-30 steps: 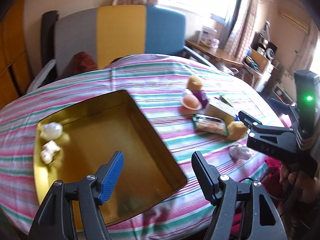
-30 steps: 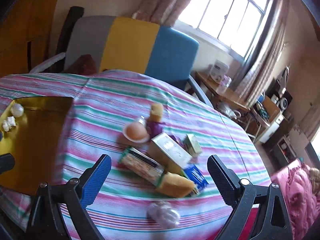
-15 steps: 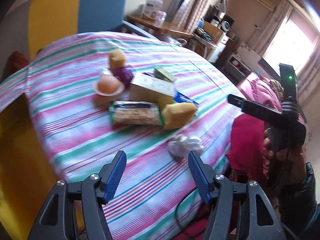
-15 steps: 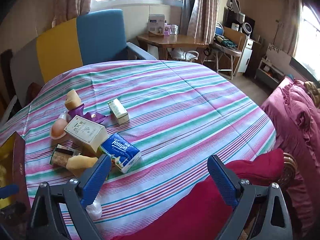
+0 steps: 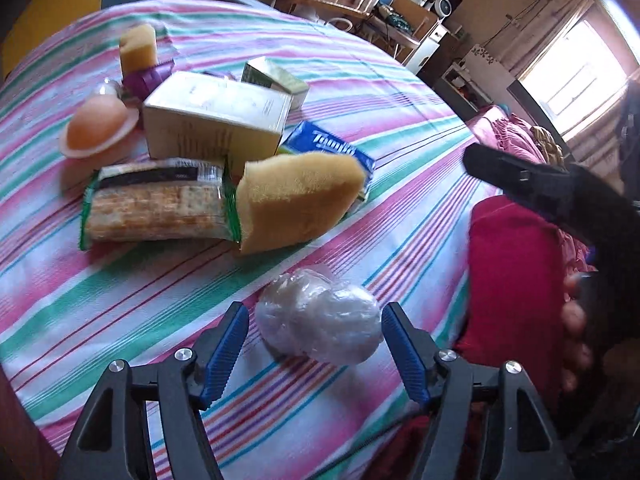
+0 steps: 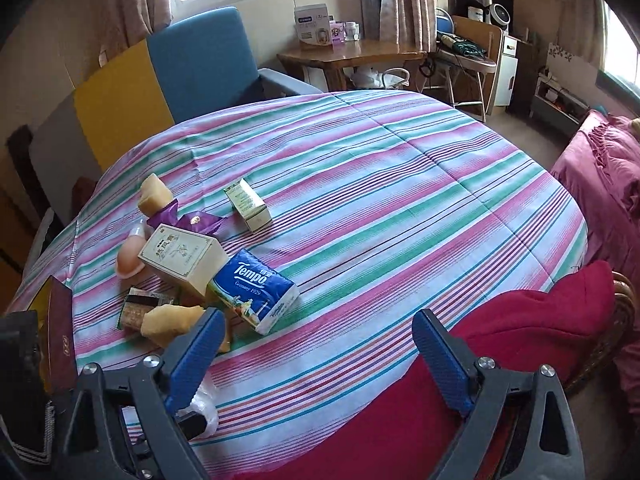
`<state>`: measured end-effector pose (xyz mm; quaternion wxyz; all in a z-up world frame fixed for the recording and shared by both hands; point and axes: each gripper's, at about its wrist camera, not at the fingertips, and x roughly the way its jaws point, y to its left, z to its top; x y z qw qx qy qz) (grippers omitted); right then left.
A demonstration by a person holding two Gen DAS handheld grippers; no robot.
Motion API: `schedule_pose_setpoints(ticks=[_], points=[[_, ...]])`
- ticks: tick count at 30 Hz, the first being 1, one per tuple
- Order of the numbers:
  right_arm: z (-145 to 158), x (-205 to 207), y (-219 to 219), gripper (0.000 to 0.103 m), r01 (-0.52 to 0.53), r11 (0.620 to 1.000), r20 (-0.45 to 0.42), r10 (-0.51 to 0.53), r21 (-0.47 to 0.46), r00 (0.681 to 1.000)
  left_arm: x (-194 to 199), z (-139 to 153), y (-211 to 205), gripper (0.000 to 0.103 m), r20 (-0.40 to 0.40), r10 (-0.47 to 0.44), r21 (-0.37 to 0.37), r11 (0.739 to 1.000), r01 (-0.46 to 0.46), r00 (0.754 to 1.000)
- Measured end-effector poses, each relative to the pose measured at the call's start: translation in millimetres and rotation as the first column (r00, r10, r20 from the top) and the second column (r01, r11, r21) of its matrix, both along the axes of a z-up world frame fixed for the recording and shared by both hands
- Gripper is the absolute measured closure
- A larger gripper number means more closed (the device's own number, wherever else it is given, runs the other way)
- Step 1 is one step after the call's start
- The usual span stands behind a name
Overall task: Organize objects
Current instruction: 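Grasp the second plastic-wrapped bundle with the left tool, then place the second bundle in the gold tray with the left tool while the right tool grasps the yellow sponge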
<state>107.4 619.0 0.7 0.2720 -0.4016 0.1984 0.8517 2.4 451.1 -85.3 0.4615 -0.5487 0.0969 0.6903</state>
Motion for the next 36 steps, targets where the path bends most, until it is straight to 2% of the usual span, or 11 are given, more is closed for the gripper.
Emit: schedule_pose_setpoints(ticks=[2,7,13,17,21,24,27,31,32,34,36], points=[[-0.5,-0.1,0.1,0.010,0.001,1.000,0.003,-0.001,0.003,1.000,-1.7,-7.6,0.9,0.042,-0.011,0.008,-0.002,1.000,-0.008,1.000],[-3.4,-0.7,1.6,0.018,0.000,1.000,0.020,0.000,-0.004,1.000,1.1,-0.9,-12.2,0.048,-0.049,-0.005,0.023,1.000,0.006,0.999],[-3.7,-4.7,-3.0,0.018,-0.024,1.000,0.055,0.023,0.020,0.998,4.6,11.4,-44.4,0.049,-0.091,0.035,0.041,0.999,-0.031,0.995],[-3.7,-15.8,-15.4,0.018,-0.099,0.994,0.116,0.093,0.048,0.989,10.8,30.5,-69.5,0.049,-0.135,0.060,0.062,0.997,-0.052,0.989],[-1.3,-33.1,-40.4,0.018,-0.210,0.977,0.096,0.213,-0.039,0.972,16.2,48.5,-94.5,0.049,-0.173,0.087,0.084,0.994,-0.074,0.981],[-1.2,-51.8,-65.8,0.012,-0.274,0.961,0.098,0.277,-0.045,0.956,17.9,59.7,-110.7,0.049,-0.184,0.112,0.106,0.990,-0.094,0.977],[-9.0,-70.4,-78.5,0.009,-0.282,0.959,0.151,0.281,-0.016,0.948,19.6,68.3,-124.6,0.049,-0.193,0.141,0.130,0.985,-0.117,0.971],[-30.4,-90.8,-74.8,0.010,-0.271,0.961,0.207,0.278,-0.061,0.938,17.3,78.8,-154.5,0.049,-0.188,0.196,0.162,0.973,-0.167,0.962],[-35.7,-94.0,-72.8,0.012,-0.265,0.961,0.209,0.277,-0.083,0.938,16.2,80.6,-162.0,0.049,-0.186,0.212,0.169,0.969,-0.181,0.959],[-43.0,-100.0,-71.5,0.041,-0.256,0.963,0.229,0.269,-0.085,0.935,13.2,84.1,-180.8,0.048,-0.181,0.249,0.182,0.959,-0.217,0.951],[-44.0,-102.4,-72.9,0.048,-0.258,0.964,0.221,0.266,-0.066,0.938,9.7,88.2,-203.5,0.048,-0.178,0.294,0.190,0.946,-0.261,0.939]])
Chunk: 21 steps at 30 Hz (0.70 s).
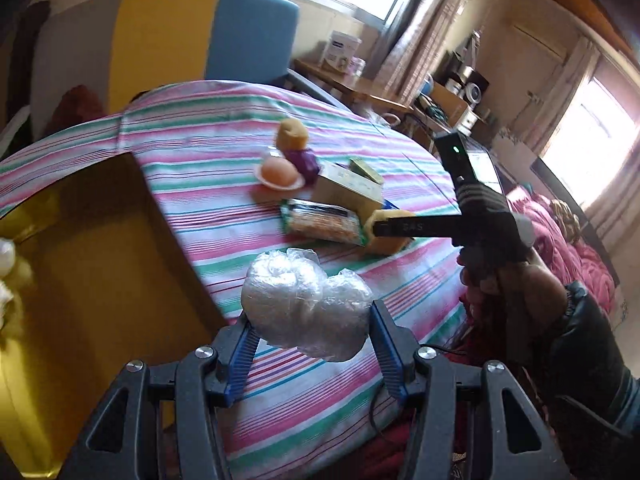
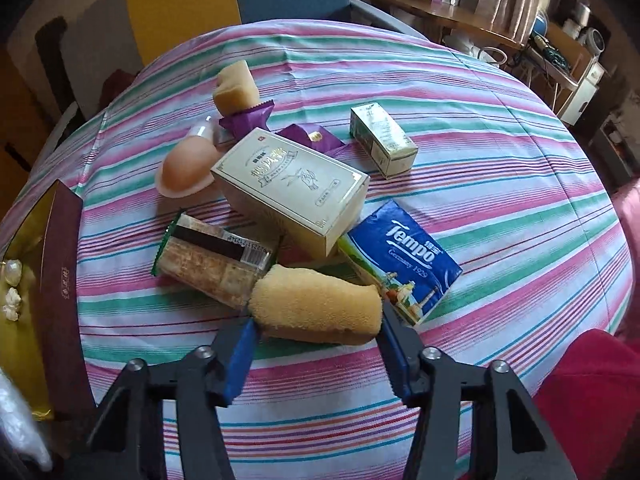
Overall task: Organize objects
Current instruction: 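Place the second bundle in the gold tray with the left tool while the right tool grasps the yellow sponge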
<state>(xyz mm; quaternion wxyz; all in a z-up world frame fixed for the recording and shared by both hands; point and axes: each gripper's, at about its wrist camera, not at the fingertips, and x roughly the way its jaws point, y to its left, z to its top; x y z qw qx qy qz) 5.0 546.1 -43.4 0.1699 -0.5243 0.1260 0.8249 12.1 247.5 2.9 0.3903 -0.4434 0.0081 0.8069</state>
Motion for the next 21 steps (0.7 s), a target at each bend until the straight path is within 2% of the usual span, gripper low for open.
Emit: schedule_pose_setpoints(ticks=[3,5,9,11,13,15,21], points=[[2.3,-0.1,-3.8,0.049,-0.011,1.000,-0.010,0.012,0.027,1.000,-7.7,7.0,-46.3,0.048,-0.012,0.103,-0.005,0.995,-0.103,0.995],[7.5,2.6,-2.9,0.050,-0.002,0.999,-0.041,0.003,0.037,0.999,-16.0,9.4,-82.2,0.048,-0.021,0.192,-0.028,0.981,-0.193,0.981],[22.8,12.6,3.6,0.050,0.032,0.999,-0.156,-0.030,0.011,0.987,-38.3,1.4,-150.0,0.048,-0.026,0.373,-0.114,0.920,-0.374,0.927],[28.9,16.9,5.3,0.050,0.043,0.999,-0.205,-0.043,-0.001,0.978,-47.3,-7.8,-170.9,0.049,-0.007,0.426,-0.157,0.893,-0.421,0.905],[33.6,20.0,6.0,0.050,0.046,0.999,-0.243,-0.048,-0.011,0.969,-55.7,-18.0,-186.0,0.049,0.019,0.474,-0.185,0.867,-0.463,0.880],[37.1,22.8,5.1,0.050,0.047,0.999,-0.270,-0.049,-0.014,0.962,-60.8,-24.9,-193.0,0.049,0.036,0.494,-0.190,0.857,-0.479,0.869],[36.8,21.5,4.9,0.050,0.044,0.999,-0.287,-0.046,-0.015,0.957,-85.5,-43.9,-180.1,0.049,0.009,0.484,-0.258,0.846,-0.466,0.875]])
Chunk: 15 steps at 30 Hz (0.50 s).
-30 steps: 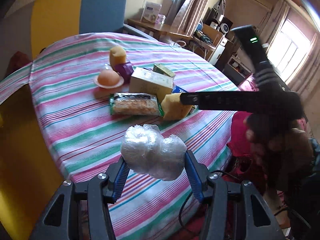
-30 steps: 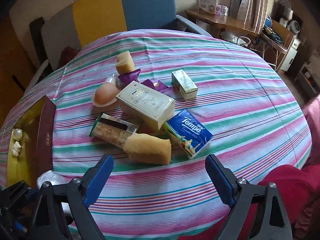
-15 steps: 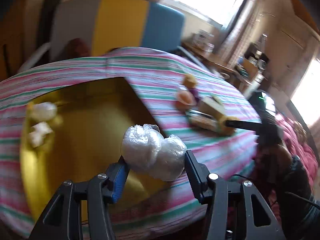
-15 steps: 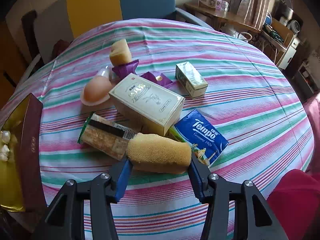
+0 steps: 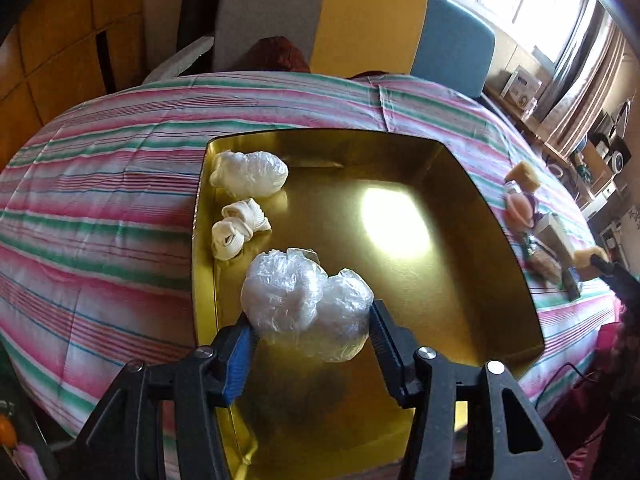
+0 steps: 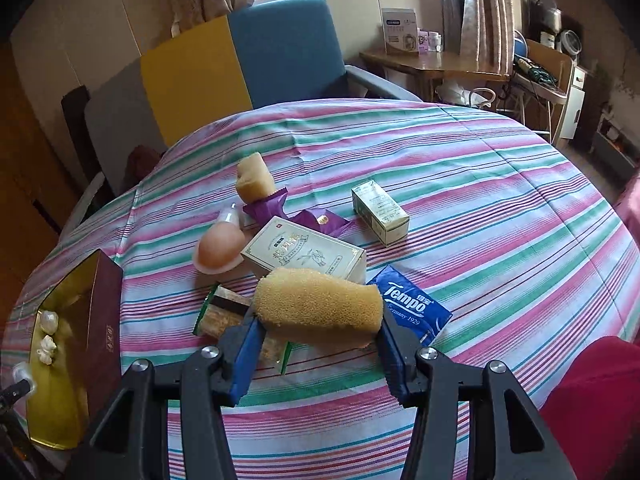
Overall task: Organize objects
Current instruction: 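Place the second bundle in the gold tray with the left tool while the right tool grasps the yellow sponge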
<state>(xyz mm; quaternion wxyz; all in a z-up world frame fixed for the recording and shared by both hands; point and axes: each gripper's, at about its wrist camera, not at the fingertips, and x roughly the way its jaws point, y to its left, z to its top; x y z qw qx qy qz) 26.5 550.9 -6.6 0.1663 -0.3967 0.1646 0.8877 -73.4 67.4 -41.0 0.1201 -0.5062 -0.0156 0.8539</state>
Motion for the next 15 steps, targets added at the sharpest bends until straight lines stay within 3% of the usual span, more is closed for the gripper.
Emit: schedule_pose_setpoints(ticks=[15], points=[[0.0,1.1,-1.3,0.050,-0.001,1.000,-0.010,0.001,0.008,1.000,-47.4,-30.6,1.7,0.047,0.045,0.040,-0.119,0.992,-0.034,0.998]])
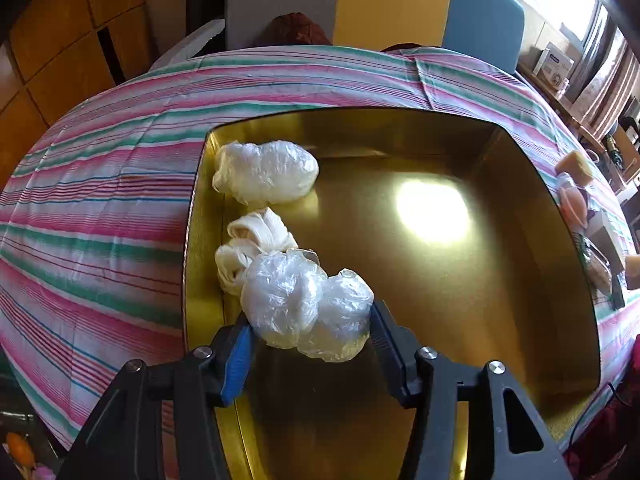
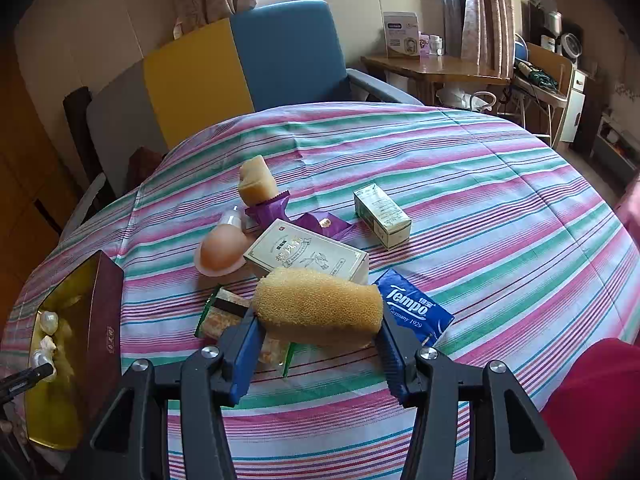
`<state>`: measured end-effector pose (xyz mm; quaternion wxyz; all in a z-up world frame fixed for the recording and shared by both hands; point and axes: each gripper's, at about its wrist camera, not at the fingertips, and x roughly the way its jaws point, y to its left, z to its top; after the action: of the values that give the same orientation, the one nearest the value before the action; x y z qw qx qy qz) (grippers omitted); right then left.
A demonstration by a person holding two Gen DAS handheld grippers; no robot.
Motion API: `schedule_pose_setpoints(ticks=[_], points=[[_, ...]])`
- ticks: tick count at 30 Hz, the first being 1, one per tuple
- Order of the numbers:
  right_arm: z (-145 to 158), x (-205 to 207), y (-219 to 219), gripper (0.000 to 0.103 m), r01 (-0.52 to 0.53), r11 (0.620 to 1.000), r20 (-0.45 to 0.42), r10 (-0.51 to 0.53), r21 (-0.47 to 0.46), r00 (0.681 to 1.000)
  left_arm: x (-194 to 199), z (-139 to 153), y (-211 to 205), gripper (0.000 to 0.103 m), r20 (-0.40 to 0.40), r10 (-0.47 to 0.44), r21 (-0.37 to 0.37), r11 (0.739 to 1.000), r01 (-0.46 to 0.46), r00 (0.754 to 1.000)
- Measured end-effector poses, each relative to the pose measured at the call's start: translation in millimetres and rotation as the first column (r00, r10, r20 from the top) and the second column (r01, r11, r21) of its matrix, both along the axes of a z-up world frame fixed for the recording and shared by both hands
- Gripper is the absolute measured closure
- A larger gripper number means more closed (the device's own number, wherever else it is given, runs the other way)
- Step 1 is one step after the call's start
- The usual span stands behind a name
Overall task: Organize objects
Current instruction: 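Place the second bundle in the gold tray with the left tool while the right tool grasps the yellow sponge, then carry the yellow sponge into the gold tray and open the right tool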
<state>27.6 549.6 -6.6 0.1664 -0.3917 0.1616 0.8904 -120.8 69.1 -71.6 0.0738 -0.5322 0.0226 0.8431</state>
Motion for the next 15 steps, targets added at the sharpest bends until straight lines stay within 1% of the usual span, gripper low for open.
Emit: schedule_pose_setpoints(ticks=[2,4,6,8,12,15], points=[[0.3,-0.3,-0.5,0.050,-0.001,1.000,-0.001,0.001,0.001,1.000,-4.6,-2.2,0.6,0.046,0.000,0.006,-0.031,0.999,-0.006,1.000],[0.3,-0.5,-0.9,0.050,0.000,1.000,0.001,0.000,0.004,1.000,-7.4,-2.6,0.0,0.044,0.002,0.008,-0.035,0.999,-0.008,1.000],[0.4,-0.4,-0.7,0.050,0.001,1.000,0.002,-0.001,0.006,1.000,-5.6,1.2,-0.2,0.039,-0.006,0.006,-0.034,0.999,-0.006,1.000],[0.1,-0.8,-1.3,0.050,0.002,1.000,0.005,-0.002,0.010,1.000,-1.7,7.6,-0.5,0.032,-0.023,-0.002,-0.036,0.999,0.002,1.000],[-0.8,-1.5,-3.3,0.050,0.002,1.000,0.014,-0.002,0.023,1.000,7.0,16.7,-6.0,0.031,-0.052,-0.005,-0.046,0.999,0.003,0.999],[-0.7,-1.2,-4.9,0.050,0.003,0.999,0.018,-0.003,0.036,1.000,17.6,27.5,-14.0,0.031,-0.084,0.018,-0.021,1.000,-0.019,0.996]])
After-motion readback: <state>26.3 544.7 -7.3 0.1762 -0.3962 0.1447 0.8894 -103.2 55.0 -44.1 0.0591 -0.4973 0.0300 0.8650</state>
